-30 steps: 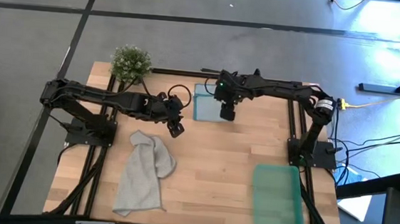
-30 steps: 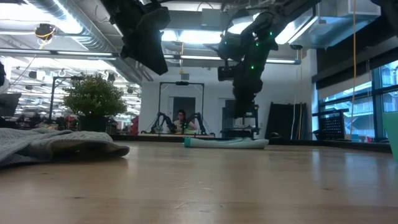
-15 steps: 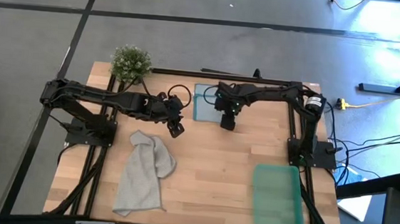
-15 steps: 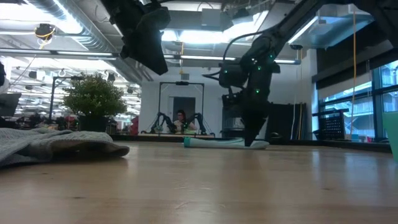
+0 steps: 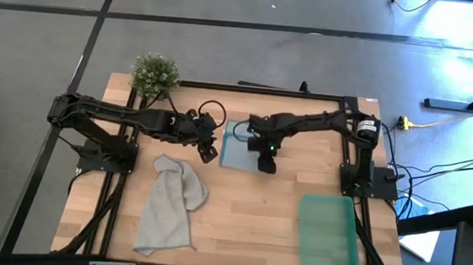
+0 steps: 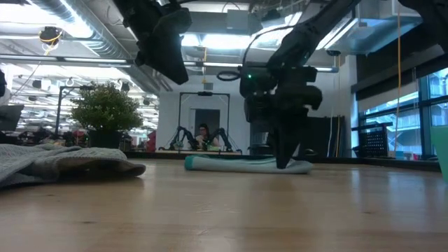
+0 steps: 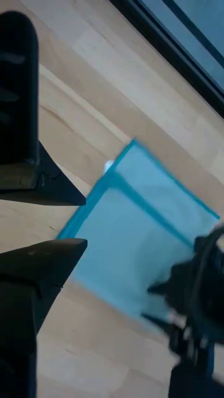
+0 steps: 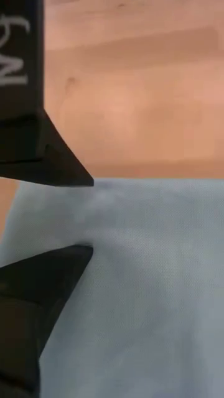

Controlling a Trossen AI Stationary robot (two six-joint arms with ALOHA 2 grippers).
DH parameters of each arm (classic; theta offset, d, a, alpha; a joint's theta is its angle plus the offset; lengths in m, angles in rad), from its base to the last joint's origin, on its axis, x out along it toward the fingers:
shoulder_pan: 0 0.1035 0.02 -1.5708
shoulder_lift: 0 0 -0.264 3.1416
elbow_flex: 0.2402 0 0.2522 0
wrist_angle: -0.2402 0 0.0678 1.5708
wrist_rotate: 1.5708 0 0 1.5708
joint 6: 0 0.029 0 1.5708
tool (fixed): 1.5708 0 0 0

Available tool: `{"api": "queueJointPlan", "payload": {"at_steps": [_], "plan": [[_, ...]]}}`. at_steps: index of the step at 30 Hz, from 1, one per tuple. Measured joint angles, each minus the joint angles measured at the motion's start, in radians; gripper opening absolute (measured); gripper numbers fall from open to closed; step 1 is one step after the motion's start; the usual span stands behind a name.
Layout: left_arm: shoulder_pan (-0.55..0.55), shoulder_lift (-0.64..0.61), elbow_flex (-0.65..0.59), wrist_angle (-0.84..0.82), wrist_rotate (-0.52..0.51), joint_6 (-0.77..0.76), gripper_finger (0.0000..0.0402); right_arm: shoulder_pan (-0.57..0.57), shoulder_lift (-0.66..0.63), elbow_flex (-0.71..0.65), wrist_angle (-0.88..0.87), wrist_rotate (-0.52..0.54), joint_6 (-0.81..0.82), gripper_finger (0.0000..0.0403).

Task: Roll microfiber towels into tight, uniform cylinder then place into a basket
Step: Roll the blue towel

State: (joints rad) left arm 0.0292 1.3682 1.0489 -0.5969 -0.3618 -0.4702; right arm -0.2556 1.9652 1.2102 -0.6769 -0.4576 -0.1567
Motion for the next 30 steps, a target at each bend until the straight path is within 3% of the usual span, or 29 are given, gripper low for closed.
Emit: {"api": "queueJointPlan", "payload": {"at_steps": [7, 13, 20, 30], "plan": [[0.0, 0.0, 0.0, -0.01, 0.0, 0.008, 0.009, 0.089, -0.006, 0.001, -0.008, -0.009, -0.038, 0.0168], [0.0, 0.0, 0.0, -0.025, 0.0, 0.009, 0.009, 0.125, -0.118, 0.012, -0.079, 0.122, -0.061, 0.0168], [-0.014, 0.0, 0.0, -0.024, 0.022, 0.01, 0.009, 0.216, -0.241, 0.002, -0.107, 0.194, -0.112, 0.0168], [-0.09, 0.0, 0.0, -0.024, 0.042, 0.062, 0.009, 0.313, -0.242, -0.223, 0.096, 0.302, -0.037, 0.0168]]}}
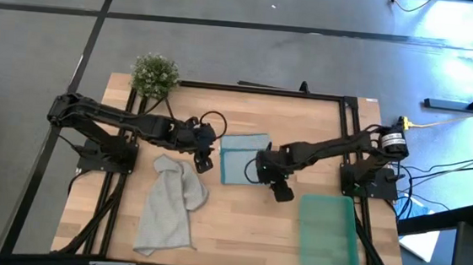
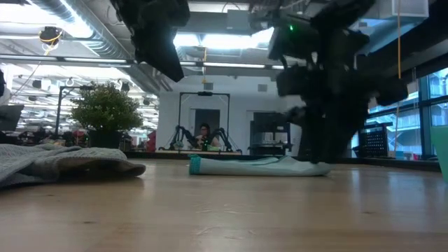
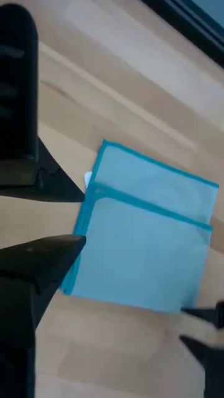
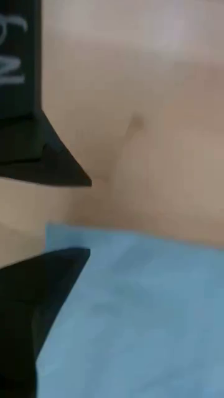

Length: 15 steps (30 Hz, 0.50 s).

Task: Roll microfiber towels into tight, uniform cylinder then place into a basket
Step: Roll the blue towel

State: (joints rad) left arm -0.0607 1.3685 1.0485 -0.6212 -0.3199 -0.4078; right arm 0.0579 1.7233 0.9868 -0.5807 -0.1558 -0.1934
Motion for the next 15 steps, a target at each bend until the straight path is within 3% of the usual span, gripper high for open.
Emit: {"api": "queueJointPlan", "payload": {"at_steps": [5, 15], "plan": [[-0.027, 0.0, 0.0, 0.0, 0.069, 0.073, 0.009, 0.012, -0.002, -0.077, 0.096, 0.056, 0.007, 0.0168], [-0.034, 0.004, 0.0, 0.001, 0.135, 0.167, 0.009, 0.011, -0.023, -0.057, 0.119, 0.088, 0.002, 0.0168]]}}
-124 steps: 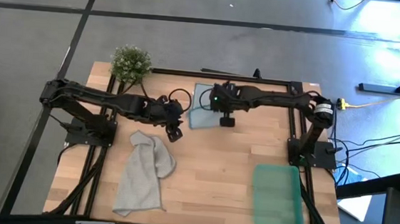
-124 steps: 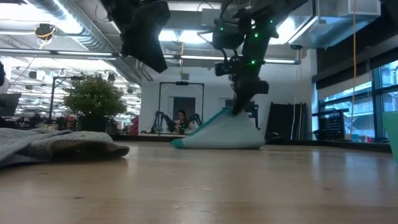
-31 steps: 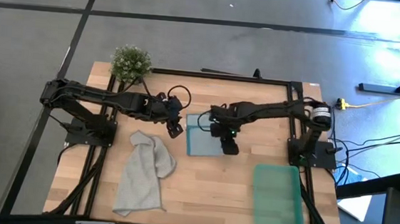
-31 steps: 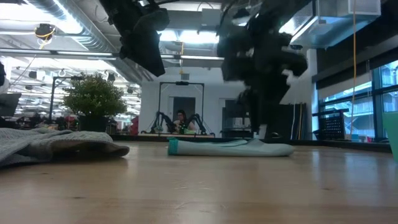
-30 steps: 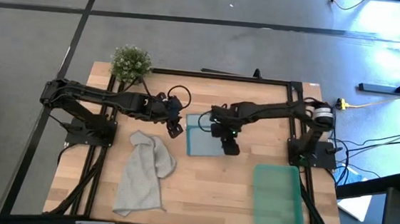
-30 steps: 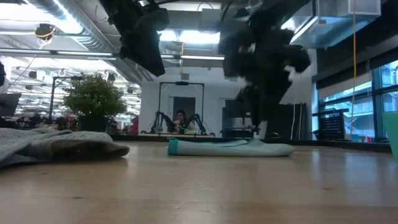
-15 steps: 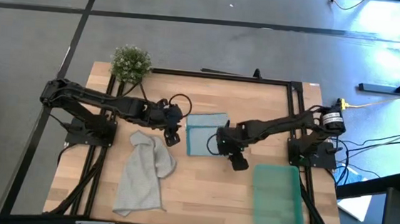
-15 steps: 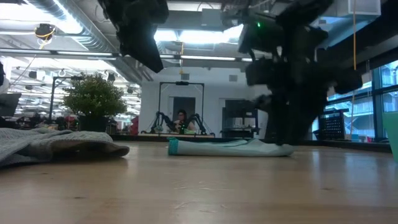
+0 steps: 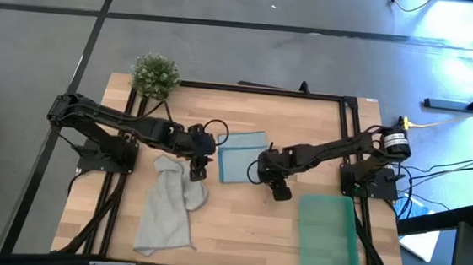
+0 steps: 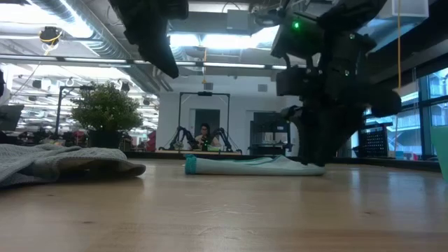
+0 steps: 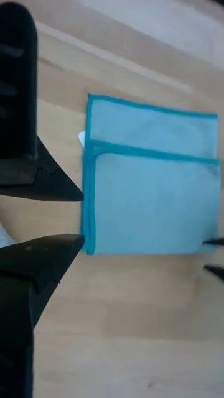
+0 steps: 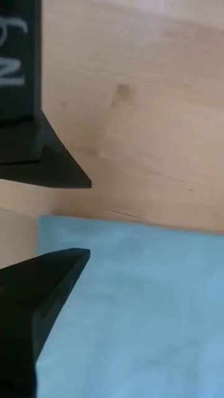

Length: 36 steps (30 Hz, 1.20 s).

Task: Roll microfiber towels into tight, uniform cylinder then place into a basket
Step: Roll the blue towel

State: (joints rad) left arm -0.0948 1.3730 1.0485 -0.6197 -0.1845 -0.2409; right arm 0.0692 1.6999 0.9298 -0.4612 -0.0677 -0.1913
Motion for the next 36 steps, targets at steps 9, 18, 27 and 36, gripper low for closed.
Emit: {"api": "queueJointPlan", "payload": {"at_steps": [9, 18, 27, 36], "plan": [[-0.006, 0.049, 0.0, 0.005, 0.027, 0.063, 0.009, 0.0, -0.066, 0.001, 0.001, 0.0, 0.042, 0.0168], [-0.006, 0.049, 0.0, 0.008, -0.006, 0.102, 0.009, 0.0, -0.076, 0.001, -0.002, -0.002, 0.084, 0.0168], [-0.015, 0.049, 0.0, 0.017, -0.005, 0.116, 0.0105, 0.0, -0.076, 0.001, -0.013, -0.005, 0.082, 0.0168], [-0.054, 0.049, 0.0, 0.041, -0.007, 0.114, 0.0108, 0.0, -0.076, -0.037, -0.008, -0.005, 0.044, 0.0168]]}}
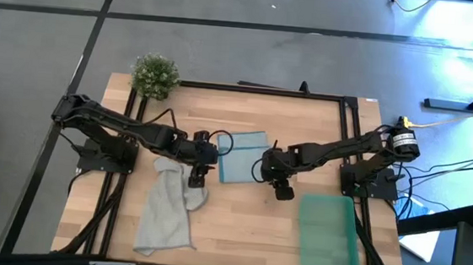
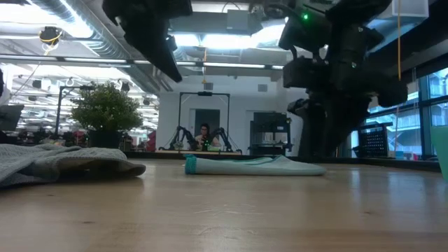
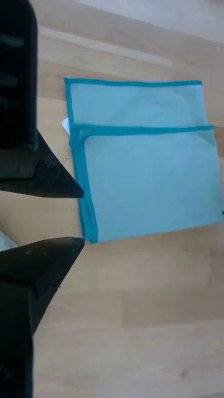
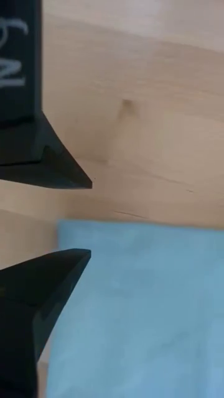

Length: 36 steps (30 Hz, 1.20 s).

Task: Roll microfiber towels into tight, uniform cylinder then place into a basket
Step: Roll the blue towel

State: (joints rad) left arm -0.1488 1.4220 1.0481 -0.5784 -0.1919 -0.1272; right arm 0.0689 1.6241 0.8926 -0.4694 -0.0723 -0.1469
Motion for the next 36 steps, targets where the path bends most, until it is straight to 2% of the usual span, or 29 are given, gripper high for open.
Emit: {"api": "queueJointPlan", "payload": {"at_steps": [4, 9, 16, 25, 30, 36], "plan": [[-0.023, 0.0, 0.0, 0.017, 0.0, 0.0, 0.0108, 0.0, 0.0, -0.025, 0.04, 0.051, -0.02, 0.0168], [-0.045, 0.0, 0.0, 0.047, 0.0, 0.0, 0.0108, 0.0, 0.0, -0.064, 0.12, 0.052, -0.072, 0.0168], [-0.05, 0.0, 0.0, 0.089, -0.008, -0.079, 0.0108, -0.001, 0.0, -0.123, 0.135, 0.052, -0.075, 0.0168], [-0.05, -0.001, 0.0, 0.103, -0.009, -0.107, 0.0108, 0.0, 0.0, -0.179, 0.22, 0.088, -0.072, 0.0164], [-0.05, -0.001, 0.0, 0.102, -0.009, -0.11, 0.0108, 0.001, 0.002, -0.179, 0.23, 0.108, -0.071, 0.0121], [-0.05, -0.001, 0.0, 0.102, -0.009, -0.132, 0.0108, -0.001, 0.005, -0.18, 0.254, 0.151, -0.056, 0.0023]]}}
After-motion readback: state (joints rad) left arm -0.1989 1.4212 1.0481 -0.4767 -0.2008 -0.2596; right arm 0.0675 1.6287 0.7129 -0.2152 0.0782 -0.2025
